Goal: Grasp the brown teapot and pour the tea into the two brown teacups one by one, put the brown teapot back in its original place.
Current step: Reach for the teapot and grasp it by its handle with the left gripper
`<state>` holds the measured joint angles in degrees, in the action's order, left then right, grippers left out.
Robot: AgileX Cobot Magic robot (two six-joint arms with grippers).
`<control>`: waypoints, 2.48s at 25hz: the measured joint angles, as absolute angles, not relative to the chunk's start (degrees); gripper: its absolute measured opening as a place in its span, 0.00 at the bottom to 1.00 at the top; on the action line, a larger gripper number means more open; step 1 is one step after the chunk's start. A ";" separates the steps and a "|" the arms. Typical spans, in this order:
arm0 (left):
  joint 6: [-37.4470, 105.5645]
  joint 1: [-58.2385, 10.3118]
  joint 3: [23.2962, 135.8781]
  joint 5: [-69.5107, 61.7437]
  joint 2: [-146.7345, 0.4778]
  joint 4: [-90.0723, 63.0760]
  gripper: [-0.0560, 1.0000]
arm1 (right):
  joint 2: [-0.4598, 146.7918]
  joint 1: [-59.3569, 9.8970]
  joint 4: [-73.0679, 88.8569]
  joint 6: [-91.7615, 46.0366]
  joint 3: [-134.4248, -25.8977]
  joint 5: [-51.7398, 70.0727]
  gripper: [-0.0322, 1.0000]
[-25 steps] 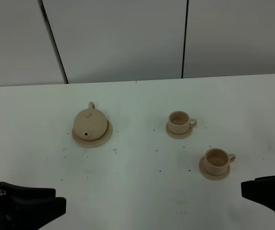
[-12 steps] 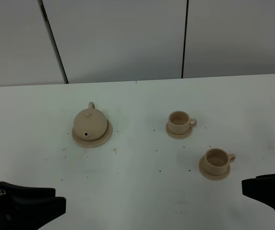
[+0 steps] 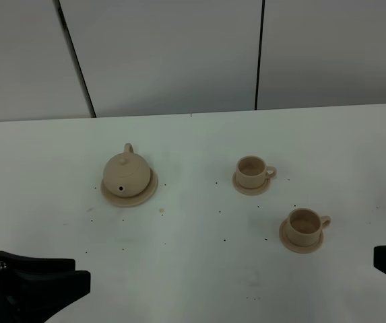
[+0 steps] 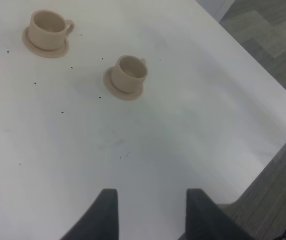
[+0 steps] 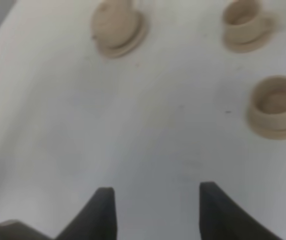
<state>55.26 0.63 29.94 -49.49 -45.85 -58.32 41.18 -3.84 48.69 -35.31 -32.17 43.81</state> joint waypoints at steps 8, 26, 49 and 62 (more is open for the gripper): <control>55.32 0.63 29.94 -47.65 -45.85 -57.95 0.42 | 35.94 -3.84 37.03 -25.28 -32.17 43.94 0.40; 25.58 0.63 32.97 -43.62 -45.85 -28.09 0.42 | 17.99 -3.84 19.16 -10.90 -32.17 54.89 0.40; 7.57 0.63 37.90 -49.54 -45.85 -7.17 0.42 | -0.32 -3.84 2.88 7.58 -27.86 61.55 0.40; 1.73 0.63 38.07 -50.03 -45.85 0.33 0.42 | -0.34 -3.84 1.98 8.23 -27.82 61.51 0.40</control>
